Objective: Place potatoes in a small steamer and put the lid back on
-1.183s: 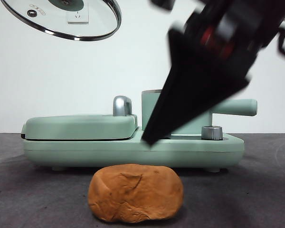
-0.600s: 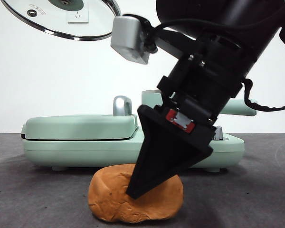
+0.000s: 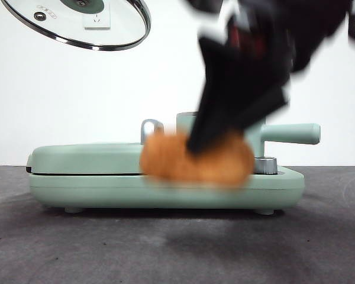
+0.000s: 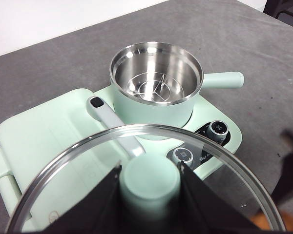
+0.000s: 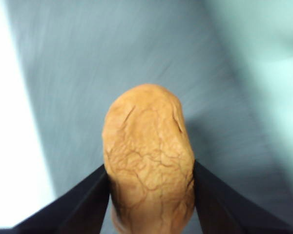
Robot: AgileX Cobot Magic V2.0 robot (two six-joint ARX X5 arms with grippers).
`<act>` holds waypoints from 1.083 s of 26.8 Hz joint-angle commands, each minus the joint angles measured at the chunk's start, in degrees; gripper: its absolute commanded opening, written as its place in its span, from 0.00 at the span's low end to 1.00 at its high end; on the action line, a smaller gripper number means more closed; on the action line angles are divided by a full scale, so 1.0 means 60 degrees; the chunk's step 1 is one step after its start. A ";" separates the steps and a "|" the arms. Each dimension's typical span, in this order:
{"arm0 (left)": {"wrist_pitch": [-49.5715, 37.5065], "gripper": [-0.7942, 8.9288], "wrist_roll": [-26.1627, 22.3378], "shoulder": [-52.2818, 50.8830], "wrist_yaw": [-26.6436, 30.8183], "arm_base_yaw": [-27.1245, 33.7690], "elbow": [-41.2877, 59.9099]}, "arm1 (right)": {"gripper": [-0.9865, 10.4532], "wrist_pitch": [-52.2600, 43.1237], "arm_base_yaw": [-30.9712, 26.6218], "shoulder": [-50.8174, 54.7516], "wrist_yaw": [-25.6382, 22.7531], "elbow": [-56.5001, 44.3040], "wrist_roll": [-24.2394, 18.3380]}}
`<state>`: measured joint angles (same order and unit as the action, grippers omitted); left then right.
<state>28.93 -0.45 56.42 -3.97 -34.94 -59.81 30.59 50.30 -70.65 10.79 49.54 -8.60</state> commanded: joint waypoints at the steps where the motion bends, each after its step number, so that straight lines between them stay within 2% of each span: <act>1: -0.0288 0.09 -0.0095 0.0007 0.0007 -0.0044 -0.0127 | 0.26 0.0729 -0.0233 0.0576 -0.0816 0.0969 0.1264; 3: -0.0288 0.09 -0.0095 0.0007 0.0007 -0.0044 -0.0127 | 0.26 0.1730 -0.0747 0.0696 -0.1038 0.2051 0.2047; 6: -0.0291 0.09 -0.0091 0.0011 0.0007 -0.0044 -0.0127 | 0.26 0.2543 -0.1432 0.0459 -0.1045 0.3129 0.2306; 15: -0.0288 0.09 -0.0087 0.0011 0.0007 -0.0044 -0.0127 | 0.26 0.3147 -0.3158 -0.1596 -0.0732 0.5814 0.1741; 21: -0.0280 0.09 -0.0047 0.0011 0.0007 -0.0044 -0.0127 | 0.26 0.3191 -0.3716 -0.3377 -0.0732 0.7282 0.1107; 29: -0.0284 0.09 -0.0022 0.0011 0.0007 -0.0044 -0.0127 | 0.26 0.3162 -0.4124 -0.5206 -0.0736 0.8590 0.0812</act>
<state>28.93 -0.45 56.42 -3.97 -34.94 -59.81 49.89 25.28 -100.40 6.22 99.61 -2.74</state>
